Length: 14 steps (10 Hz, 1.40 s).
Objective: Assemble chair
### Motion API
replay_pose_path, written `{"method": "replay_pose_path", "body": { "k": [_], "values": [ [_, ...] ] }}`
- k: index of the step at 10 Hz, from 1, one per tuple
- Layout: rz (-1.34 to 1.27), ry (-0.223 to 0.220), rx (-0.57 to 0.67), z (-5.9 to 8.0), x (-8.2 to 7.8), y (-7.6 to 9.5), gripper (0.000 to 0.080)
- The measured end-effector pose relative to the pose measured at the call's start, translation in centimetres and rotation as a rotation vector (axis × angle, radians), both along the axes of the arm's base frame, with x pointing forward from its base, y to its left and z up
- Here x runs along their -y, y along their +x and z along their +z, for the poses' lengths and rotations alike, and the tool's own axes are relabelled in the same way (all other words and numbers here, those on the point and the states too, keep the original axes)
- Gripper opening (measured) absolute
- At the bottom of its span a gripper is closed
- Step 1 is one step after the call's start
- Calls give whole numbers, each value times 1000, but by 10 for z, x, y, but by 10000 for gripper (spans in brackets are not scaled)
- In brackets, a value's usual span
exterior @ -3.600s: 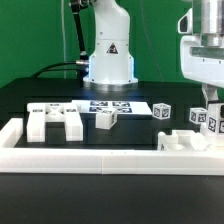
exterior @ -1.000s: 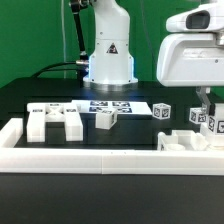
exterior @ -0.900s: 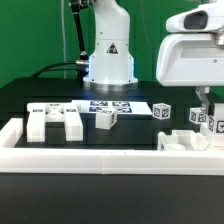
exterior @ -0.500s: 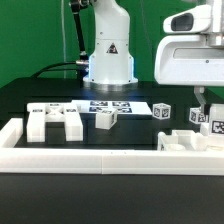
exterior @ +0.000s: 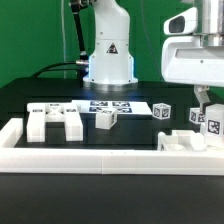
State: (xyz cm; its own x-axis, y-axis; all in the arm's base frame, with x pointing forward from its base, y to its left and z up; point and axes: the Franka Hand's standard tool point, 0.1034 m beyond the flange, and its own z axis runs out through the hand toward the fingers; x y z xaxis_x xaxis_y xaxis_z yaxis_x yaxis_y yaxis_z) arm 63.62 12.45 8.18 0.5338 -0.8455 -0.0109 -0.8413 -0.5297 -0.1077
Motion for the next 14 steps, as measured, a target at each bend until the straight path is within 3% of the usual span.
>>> {"method": "replay_pose_path", "body": {
  "k": [5, 6, 7, 9, 14],
  "values": [
    [-327, 23, -21, 0, -1, -1, 291],
    [-322, 23, -21, 0, -1, -1, 370],
    [-306, 21, -20, -1, -2, -1, 370],
    [-232, 17, -13, 2, -5, 0, 616],
    [337, -43, 35, 1, -8, 0, 649]
  ]
}}
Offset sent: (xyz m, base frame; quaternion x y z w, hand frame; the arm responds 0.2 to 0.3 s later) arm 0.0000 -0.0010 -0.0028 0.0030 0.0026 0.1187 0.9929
